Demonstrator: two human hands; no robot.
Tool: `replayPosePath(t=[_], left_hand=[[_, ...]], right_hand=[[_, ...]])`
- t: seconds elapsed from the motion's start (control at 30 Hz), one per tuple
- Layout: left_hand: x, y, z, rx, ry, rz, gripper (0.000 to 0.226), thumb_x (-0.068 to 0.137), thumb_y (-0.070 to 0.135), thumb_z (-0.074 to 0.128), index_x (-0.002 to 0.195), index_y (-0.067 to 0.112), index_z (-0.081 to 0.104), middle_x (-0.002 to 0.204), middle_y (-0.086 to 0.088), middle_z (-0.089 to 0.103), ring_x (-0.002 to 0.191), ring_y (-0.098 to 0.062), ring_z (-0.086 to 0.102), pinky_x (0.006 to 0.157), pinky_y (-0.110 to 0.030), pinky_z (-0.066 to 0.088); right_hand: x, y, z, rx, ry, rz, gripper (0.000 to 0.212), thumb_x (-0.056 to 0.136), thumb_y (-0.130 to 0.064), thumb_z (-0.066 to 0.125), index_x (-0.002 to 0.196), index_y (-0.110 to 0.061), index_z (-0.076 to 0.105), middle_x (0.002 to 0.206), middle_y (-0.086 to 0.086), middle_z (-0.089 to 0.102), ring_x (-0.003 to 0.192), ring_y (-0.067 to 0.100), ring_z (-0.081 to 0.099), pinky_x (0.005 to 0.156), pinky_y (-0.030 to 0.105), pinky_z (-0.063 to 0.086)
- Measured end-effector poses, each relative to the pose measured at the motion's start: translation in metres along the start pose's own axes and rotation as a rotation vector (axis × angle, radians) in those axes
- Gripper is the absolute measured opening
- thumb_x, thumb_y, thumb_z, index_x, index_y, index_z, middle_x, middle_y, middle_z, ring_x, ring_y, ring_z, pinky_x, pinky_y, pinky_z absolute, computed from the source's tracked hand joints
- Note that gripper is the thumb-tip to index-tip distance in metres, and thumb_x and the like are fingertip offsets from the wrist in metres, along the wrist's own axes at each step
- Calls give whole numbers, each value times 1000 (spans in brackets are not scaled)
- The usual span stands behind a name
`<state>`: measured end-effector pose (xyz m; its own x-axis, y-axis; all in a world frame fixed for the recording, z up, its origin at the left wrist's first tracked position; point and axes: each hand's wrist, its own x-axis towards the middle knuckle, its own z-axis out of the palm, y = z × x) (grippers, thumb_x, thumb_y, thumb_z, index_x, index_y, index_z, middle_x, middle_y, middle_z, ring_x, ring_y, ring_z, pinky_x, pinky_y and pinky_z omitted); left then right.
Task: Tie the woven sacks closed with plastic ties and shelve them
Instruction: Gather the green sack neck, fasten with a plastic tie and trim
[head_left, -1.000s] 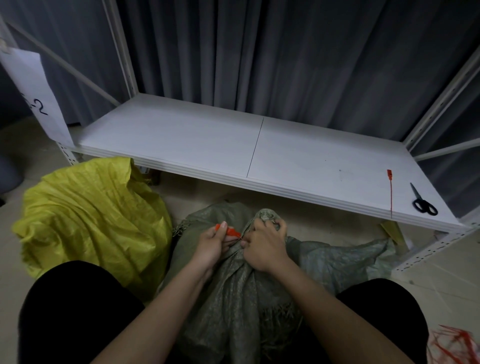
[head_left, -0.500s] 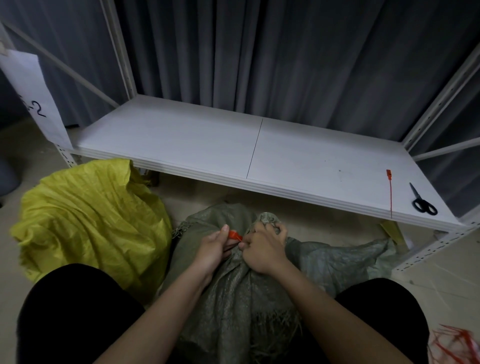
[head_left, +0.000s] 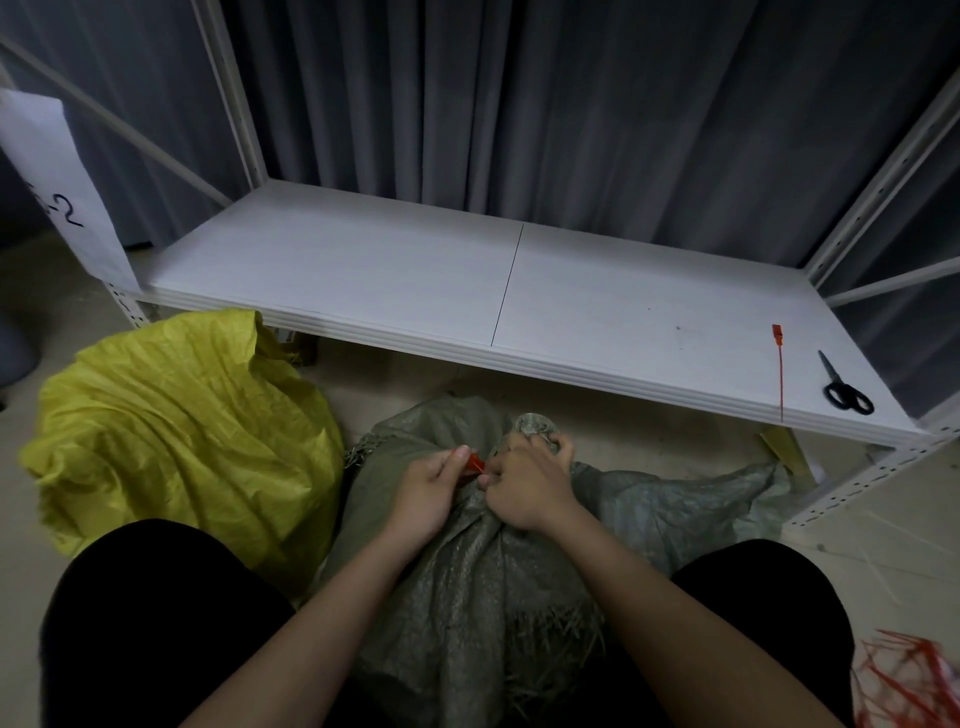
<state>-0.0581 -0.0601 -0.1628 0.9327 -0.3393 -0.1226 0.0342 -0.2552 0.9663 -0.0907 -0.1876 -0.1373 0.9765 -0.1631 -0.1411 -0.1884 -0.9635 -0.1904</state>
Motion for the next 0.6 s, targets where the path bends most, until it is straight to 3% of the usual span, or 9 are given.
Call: replayPosePath(t=[0.1, 0.17, 0.23, 0.47, 0.53, 0.6], left_hand=[[-5, 1, 1, 73, -63, 93, 24, 97, 19, 48, 90, 25, 70, 92, 9, 69, 78, 12, 58, 73, -2, 40], [-6, -1, 4, 127, -90, 159, 24, 96, 15, 50, 109, 11, 69, 109, 8, 64, 95, 6, 58, 81, 4, 35], [-9, -5, 6, 165, -107, 210, 28, 96, 15, 50, 120, 9, 64, 117, 10, 60, 108, 1, 56, 87, 4, 33], [-19, -6, 3, 230, -169, 204, 37, 99, 32, 40, 132, 23, 53, 127, 14, 56, 119, 1, 51, 101, -15, 37], [-18, -4, 2, 179, -90, 147, 37, 100, 28, 38, 135, 23, 47, 117, 12, 57, 114, -3, 52, 93, -11, 35], [-13, -2, 2, 152, -41, 105, 27, 97, 20, 49, 121, 16, 58, 97, 8, 63, 97, -6, 61, 77, -6, 41]], right_hand=[[-2, 2, 4, 46, 37, 2, 30, 92, -36, 41, 100, -28, 70, 119, 2, 50, 120, 23, 37, 108, 42, 4], [-3, 3, 6, 83, 83, 7, 30, 91, -32, 42, 100, -27, 70, 117, 2, 52, 119, 22, 38, 107, 39, 3], [-6, 5, 10, 125, 139, 1, 29, 89, -28, 43, 100, -27, 70, 112, -1, 54, 116, 19, 40, 105, 36, 2], [-20, 14, 28, 208, 326, -81, 19, 87, -31, 56, 85, -24, 73, 98, -8, 59, 105, 17, 49, 103, 33, 3], [-22, 15, 32, 229, 334, -86, 19, 86, -39, 61, 83, -27, 75, 97, -10, 60, 103, 13, 49, 102, 31, 5], [-24, 14, 36, 241, 372, -87, 21, 81, -43, 61, 79, -28, 76, 93, -12, 62, 99, 13, 53, 99, 29, 7]])
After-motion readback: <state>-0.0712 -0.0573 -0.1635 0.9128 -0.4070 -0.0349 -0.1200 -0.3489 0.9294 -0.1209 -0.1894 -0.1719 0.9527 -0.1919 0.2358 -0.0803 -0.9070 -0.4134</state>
